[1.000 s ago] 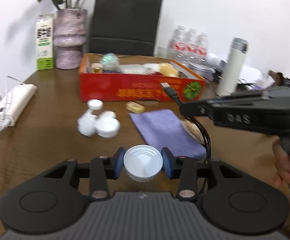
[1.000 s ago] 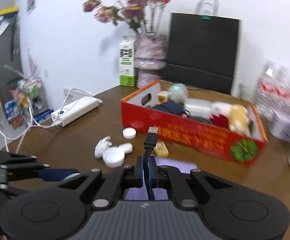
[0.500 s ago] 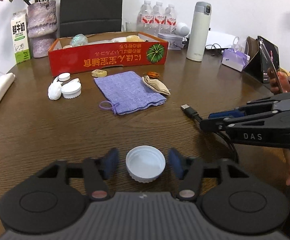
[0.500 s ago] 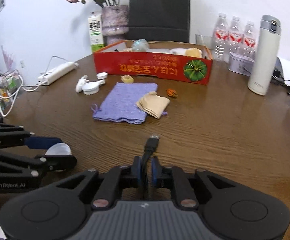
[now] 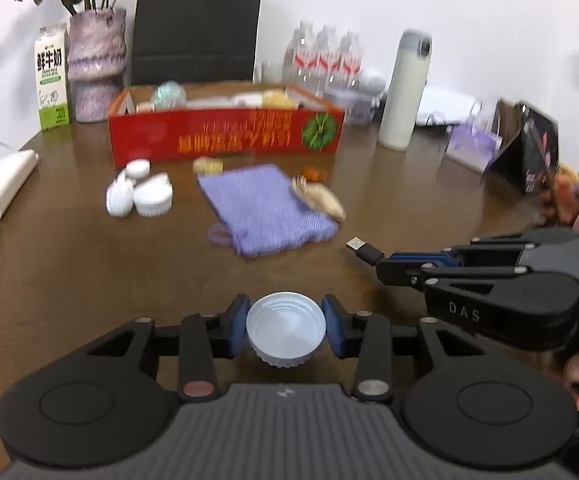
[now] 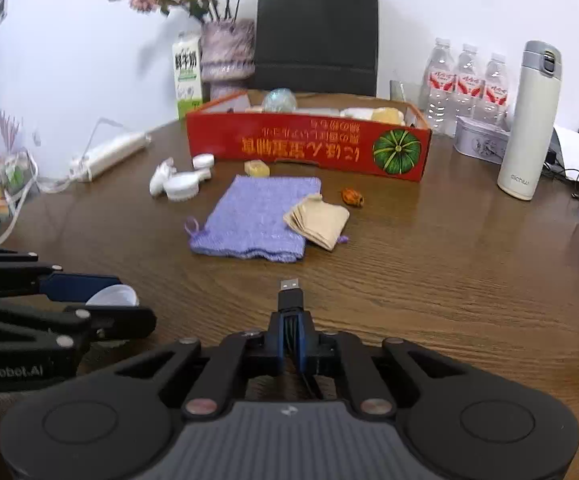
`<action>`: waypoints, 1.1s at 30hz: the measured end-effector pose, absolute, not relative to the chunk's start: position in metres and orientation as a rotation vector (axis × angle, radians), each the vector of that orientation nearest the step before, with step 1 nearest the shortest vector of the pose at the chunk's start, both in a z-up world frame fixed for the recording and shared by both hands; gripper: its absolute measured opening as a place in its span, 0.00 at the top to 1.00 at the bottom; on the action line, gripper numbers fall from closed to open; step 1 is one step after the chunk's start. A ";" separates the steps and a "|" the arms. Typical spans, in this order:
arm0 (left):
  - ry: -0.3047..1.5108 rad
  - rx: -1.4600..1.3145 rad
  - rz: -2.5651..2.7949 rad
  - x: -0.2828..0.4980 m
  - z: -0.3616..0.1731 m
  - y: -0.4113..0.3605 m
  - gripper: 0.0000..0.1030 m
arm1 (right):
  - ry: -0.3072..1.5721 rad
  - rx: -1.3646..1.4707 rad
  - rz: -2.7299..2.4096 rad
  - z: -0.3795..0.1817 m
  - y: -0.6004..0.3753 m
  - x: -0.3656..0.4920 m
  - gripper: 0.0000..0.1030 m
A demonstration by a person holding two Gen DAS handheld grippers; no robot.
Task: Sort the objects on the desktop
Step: 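Carry the cap and cable into the cardboard box and release both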
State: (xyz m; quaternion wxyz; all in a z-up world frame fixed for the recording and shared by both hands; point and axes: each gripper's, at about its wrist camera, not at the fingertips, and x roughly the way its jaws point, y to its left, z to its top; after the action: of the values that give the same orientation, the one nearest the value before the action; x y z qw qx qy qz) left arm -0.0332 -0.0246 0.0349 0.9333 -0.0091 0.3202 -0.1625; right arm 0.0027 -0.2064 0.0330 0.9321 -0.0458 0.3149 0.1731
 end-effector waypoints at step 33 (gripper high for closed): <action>0.752 0.102 -0.105 0.355 0.062 0.041 0.44 | 0.721 -0.154 0.325 0.075 -0.116 0.420 0.93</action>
State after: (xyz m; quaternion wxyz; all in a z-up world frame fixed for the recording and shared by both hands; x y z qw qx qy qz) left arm 0.3552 0.0408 0.0621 0.9276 0.0497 0.3667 -0.0514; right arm 0.4198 -0.1157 0.0748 0.9200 -0.0748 0.3507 0.1582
